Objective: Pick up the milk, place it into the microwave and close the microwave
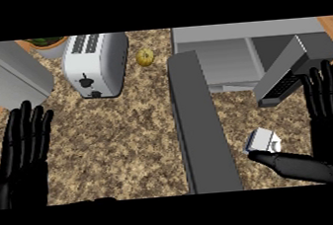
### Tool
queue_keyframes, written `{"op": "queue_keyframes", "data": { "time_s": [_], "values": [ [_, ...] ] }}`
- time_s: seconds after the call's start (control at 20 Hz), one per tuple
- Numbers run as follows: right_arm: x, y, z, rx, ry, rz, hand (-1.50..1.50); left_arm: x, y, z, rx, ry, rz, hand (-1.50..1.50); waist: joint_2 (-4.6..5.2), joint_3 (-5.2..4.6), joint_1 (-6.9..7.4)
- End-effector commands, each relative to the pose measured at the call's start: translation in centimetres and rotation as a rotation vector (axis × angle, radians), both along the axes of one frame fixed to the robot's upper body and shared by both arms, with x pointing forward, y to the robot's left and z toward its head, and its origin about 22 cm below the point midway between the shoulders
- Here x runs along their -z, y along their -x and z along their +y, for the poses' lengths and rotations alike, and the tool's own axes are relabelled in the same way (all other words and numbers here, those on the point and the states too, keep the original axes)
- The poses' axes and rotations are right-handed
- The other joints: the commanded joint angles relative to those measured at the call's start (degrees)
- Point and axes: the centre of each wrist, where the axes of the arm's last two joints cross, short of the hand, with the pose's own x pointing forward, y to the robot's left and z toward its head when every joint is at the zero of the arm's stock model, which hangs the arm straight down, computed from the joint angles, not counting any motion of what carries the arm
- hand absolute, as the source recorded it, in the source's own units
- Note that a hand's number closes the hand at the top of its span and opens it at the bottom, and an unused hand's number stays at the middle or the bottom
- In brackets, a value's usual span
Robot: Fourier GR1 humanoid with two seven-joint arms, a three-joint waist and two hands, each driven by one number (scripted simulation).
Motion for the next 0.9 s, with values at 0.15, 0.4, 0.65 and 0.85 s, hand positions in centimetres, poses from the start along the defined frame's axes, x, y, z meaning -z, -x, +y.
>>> {"op": "queue_keyframes", "data": {
  "time_s": [0.15, 0.4, 0.65, 0.85],
  "values": [
    [2.1, 0.6, -0.1, 0.018, 0.019, 0.084, -1.50, -0.3, 1.0, 0.3, -0.008, 0.003, 0.006, -1.50, 0.03, 0.00, -0.08],
    [5.8, 0.4, -1.8, 0.048, 0.022, 0.125, -1.50, -1.2, 3.5, -0.8, 0.012, -0.004, 0.002, -1.50, 0.01, 0.01, 0.03],
    [11.8, 2.7, -3.2, 0.086, 0.051, 0.157, -1.50, -1.9, 4.6, -1.5, 0.005, -0.001, 0.005, -1.50, 0.00, 0.05, 0.02],
    [12.8, 2.5, -4.5, 0.131, 0.062, 0.178, -1.50, -0.7, 5.1, -0.3, 0.023, 0.005, -0.006, -1.50, 0.01, 0.01, 0.09]
  ]
}}
